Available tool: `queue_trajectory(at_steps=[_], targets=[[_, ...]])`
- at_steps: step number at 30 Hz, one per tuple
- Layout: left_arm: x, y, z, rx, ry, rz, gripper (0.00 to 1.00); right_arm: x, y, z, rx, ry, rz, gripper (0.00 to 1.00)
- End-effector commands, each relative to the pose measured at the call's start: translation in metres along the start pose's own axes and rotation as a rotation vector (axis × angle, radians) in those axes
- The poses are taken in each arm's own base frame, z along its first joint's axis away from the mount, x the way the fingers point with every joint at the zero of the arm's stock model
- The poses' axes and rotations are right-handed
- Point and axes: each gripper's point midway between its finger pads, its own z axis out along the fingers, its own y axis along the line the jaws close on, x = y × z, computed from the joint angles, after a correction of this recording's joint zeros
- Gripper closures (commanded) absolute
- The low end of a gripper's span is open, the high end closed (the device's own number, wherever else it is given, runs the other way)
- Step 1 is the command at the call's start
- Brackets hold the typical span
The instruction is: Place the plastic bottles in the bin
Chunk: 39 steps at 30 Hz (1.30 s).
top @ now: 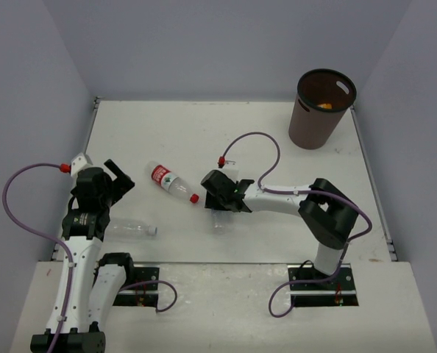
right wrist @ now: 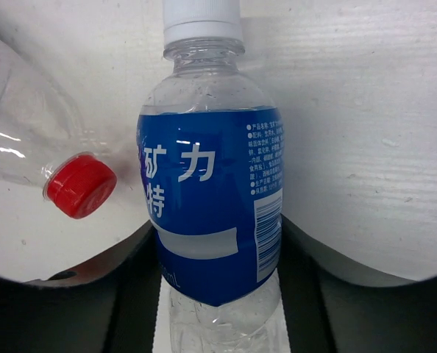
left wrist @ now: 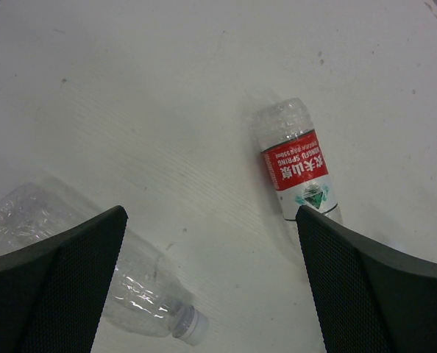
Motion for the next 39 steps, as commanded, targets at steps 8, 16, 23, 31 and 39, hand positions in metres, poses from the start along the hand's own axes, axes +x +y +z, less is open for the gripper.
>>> queue_trajectory(at_steps=[8, 16, 23, 31, 39], targets=[[0.003, -0.003, 0.002, 0.012, 0.011, -0.006, 0.00, -0.046, -0.018, -0.030, 0.042, -0.210, 0.052, 0.72], [0.003, -0.020, -0.001, 0.114, 0.023, 0.028, 0.00, -0.130, -0.046, -0.080, 0.040, -0.404, 0.012, 0.78], [0.027, -0.066, 0.004, 0.392, 0.127, 0.095, 0.00, -0.256, -0.076, -0.173, -0.119, -0.748, -0.079, 0.79], [0.029, -0.070, 0.011, 0.405, 0.139, 0.106, 0.00, -0.410, -0.158, -0.288, 0.180, -1.122, -0.003, 0.76], [0.029, -0.073, 0.011, 0.425, 0.142, 0.119, 0.00, -0.498, -0.227, -0.287, 0.348, -1.215, 0.140, 0.74]])
